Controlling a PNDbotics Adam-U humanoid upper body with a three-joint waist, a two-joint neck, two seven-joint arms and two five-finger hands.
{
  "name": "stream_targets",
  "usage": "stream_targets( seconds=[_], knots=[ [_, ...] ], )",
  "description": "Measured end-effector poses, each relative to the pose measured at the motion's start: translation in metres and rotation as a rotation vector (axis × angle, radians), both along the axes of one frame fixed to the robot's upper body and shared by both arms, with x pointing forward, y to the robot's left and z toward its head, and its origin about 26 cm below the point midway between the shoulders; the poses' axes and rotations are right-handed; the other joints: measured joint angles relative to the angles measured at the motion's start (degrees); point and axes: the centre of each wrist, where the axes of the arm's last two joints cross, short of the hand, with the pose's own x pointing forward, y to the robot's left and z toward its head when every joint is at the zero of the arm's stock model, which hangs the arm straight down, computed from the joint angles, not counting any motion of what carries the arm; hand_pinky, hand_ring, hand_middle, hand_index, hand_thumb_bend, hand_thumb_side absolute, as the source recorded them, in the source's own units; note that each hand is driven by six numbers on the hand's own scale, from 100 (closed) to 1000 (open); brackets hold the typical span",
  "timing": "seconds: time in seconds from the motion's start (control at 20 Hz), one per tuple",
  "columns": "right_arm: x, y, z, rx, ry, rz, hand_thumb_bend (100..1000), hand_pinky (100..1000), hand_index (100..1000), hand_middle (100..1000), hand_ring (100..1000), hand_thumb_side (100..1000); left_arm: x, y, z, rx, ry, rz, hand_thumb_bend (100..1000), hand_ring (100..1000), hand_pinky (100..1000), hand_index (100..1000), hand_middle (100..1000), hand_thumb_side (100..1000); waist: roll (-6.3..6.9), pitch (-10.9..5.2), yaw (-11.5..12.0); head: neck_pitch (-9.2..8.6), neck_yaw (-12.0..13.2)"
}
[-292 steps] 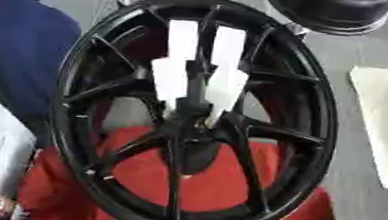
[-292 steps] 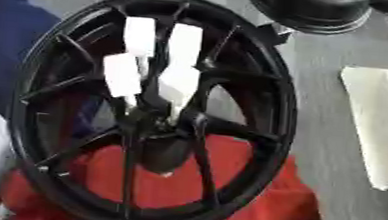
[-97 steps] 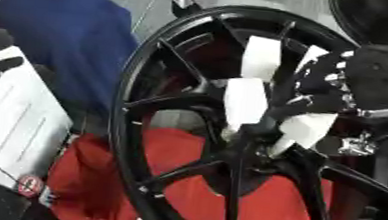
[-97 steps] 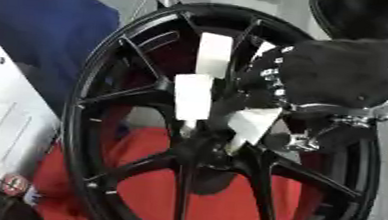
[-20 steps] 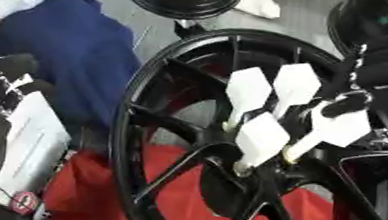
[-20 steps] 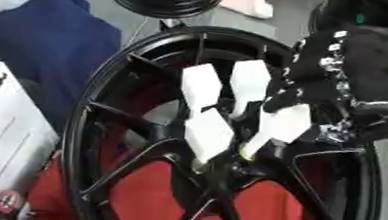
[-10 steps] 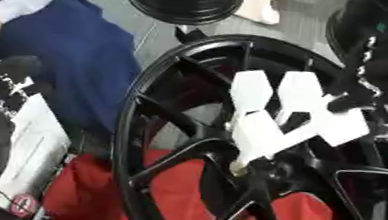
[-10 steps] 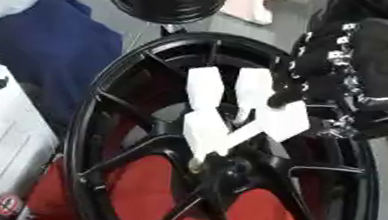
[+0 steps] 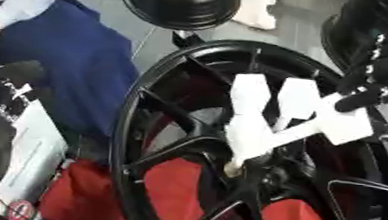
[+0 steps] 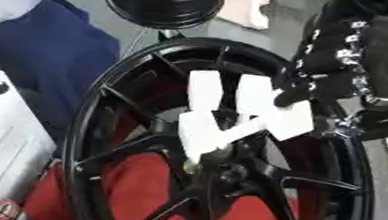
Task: Pull the pin out of the wheel hub.
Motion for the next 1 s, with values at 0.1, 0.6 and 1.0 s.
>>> stream_targets(
  seconds=[0.1,0.6,1.0],
  knots=[
    [0.0,0.0,0.0,-0.002,-0.009,0.001,324,620,501,358,622,100,0.0,0.0,0.0,0.0,0.001,-0.001,171,857,775,723,739,791,0.0,0.0,0.0,-0.04,0.0],
    [-0.003,-0.011,-0.002,0.014,-0.024,-0.031,356,619,496,352,625,100,0.0,0.0,0.0,-0.002,0.004,-0.003,172,859,775,724,741,788,0.66,-0.97,-0.7,-0.6,0.8],
    [-0.006,-0.021,-0.002,0.01,-0.045,-0.064,384,629,499,356,635,100,0.0,0.001,0.0,-0.003,0.004,-0.004,171,859,775,724,741,787,1.1,-0.98,-1.1,-1.05,1.0]
  ],
)
